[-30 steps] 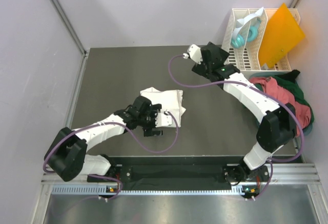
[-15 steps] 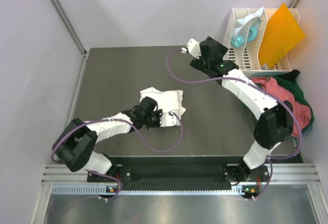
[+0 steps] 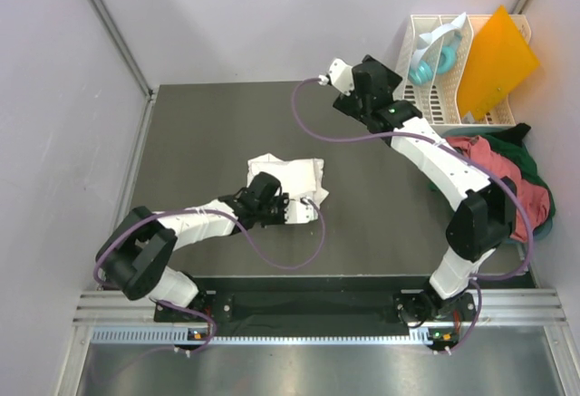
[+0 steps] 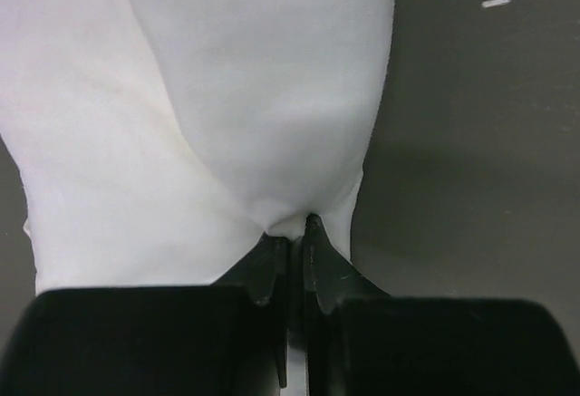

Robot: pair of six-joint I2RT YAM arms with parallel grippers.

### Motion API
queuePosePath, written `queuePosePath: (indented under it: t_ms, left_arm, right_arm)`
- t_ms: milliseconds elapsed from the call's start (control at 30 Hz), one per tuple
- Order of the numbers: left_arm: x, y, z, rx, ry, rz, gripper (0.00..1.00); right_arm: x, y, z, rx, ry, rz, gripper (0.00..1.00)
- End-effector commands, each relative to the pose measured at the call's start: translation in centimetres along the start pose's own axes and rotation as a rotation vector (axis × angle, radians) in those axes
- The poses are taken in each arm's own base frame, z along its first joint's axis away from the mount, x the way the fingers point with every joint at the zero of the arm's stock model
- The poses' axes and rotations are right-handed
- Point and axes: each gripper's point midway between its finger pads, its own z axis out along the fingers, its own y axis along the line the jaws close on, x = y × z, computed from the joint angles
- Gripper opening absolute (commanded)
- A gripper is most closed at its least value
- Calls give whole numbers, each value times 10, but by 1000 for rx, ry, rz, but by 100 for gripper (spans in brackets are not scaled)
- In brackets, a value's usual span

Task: Fold and stack the t-shirts
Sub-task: Put the neatly folded tshirt into the corner of the board with the left arm

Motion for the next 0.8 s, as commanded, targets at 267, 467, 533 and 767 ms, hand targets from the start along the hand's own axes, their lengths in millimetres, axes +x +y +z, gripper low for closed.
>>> queuePosePath:
  t_ms: [267, 467, 533, 767]
  left_arm:
    - [81, 80, 17, -185, 351, -155, 0]
    - [128, 120, 7, -217, 435, -157, 0]
    - [144, 133, 6, -223, 456, -175, 0]
    - [225, 162, -12, -218, 605, -182, 0]
  right_arm:
    - [-26, -12, -5, 37, -68, 21, 99]
    - [-29, -15, -5, 49, -77, 24, 99]
    - [-28, -15, -5, 49, -77, 24, 99]
    - [-27, -14, -4, 51, -77, 26, 99]
